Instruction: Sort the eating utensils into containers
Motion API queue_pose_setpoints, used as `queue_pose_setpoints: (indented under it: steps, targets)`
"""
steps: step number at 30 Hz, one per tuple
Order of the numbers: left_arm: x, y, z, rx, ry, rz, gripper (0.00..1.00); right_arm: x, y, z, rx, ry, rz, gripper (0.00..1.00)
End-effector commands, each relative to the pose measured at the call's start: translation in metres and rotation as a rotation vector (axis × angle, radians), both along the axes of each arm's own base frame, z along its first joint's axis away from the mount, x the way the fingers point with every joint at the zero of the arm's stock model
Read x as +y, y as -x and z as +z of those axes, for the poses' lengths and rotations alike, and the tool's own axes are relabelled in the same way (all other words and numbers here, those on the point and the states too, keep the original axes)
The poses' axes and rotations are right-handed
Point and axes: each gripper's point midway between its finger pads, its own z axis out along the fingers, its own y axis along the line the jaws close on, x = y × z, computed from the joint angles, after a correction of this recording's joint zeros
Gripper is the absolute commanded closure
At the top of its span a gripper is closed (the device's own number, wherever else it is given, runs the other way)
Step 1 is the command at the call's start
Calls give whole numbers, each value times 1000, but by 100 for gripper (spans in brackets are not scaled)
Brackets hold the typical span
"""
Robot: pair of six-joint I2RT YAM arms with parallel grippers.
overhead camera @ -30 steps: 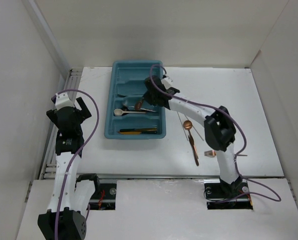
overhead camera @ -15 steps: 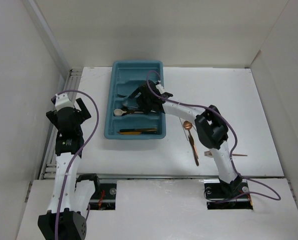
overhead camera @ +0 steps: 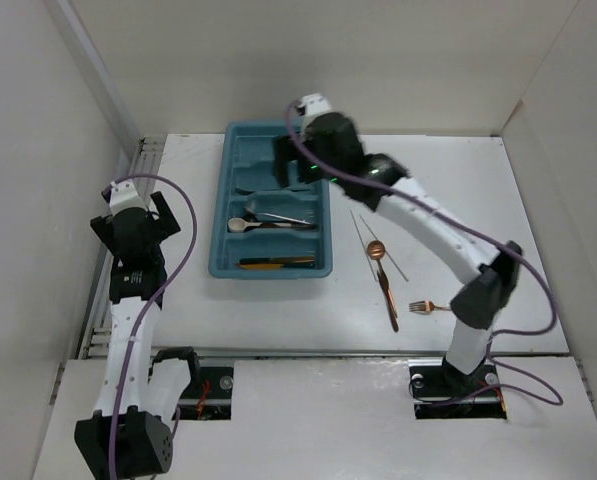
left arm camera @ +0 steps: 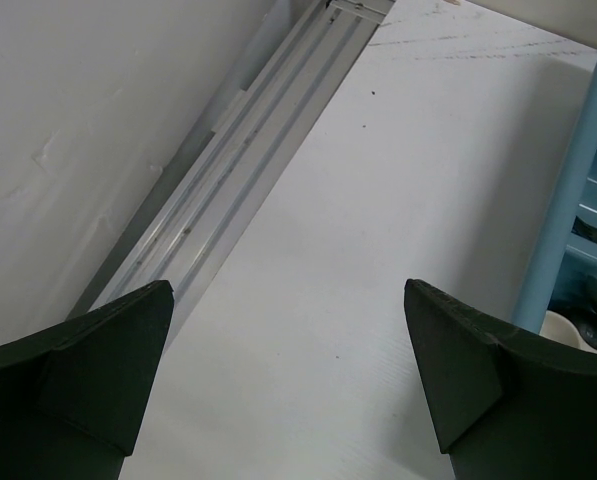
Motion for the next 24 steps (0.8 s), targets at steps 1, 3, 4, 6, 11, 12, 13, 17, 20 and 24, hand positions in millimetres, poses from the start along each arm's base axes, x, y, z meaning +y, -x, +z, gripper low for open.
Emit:
queue_pose_setpoints:
  steps: [1, 3, 4, 6, 11, 12, 13, 17, 20, 24]
  targets:
    - [0, -10, 22, -52, -3, -11, 0, -159, 2, -43, 190, 369, -1, 0]
    - [-5, -17, 25, -66, 5, -43, 0, -242, 38, -90, 442, 451, -52, 0]
    - [-7, -21, 26, -67, 16, -51, 0, -268, 54, -105, 525, 491, -65, 0]
    - [-14, -26, 24, -65, 29, -93, 0, -317, 86, -126, 629, 641, -126, 0]
    - [-12, -47, 45, -105, 2, -111, 0, -304, 95, -94, 224, 653, 20, 0]
    - [-11, -48, 49, -119, -12, -114, 0, -314, 95, -95, 177, 751, 63, 0]
    - [-13, -52, 56, -133, -35, -128, 0, -330, 97, -101, 173, 856, 67, 0]
    - [-14, -58, 73, -220, -83, -152, 0, -352, 160, -197, 353, 1103, 490, 0]
    - [-13, -54, 80, -251, -91, -141, 0, -341, 175, -213, 350, 1041, 593, 0]
    - [-15, -52, 70, -236, -69, -135, 0, -336, 166, -197, 240, 1090, 635, 0]
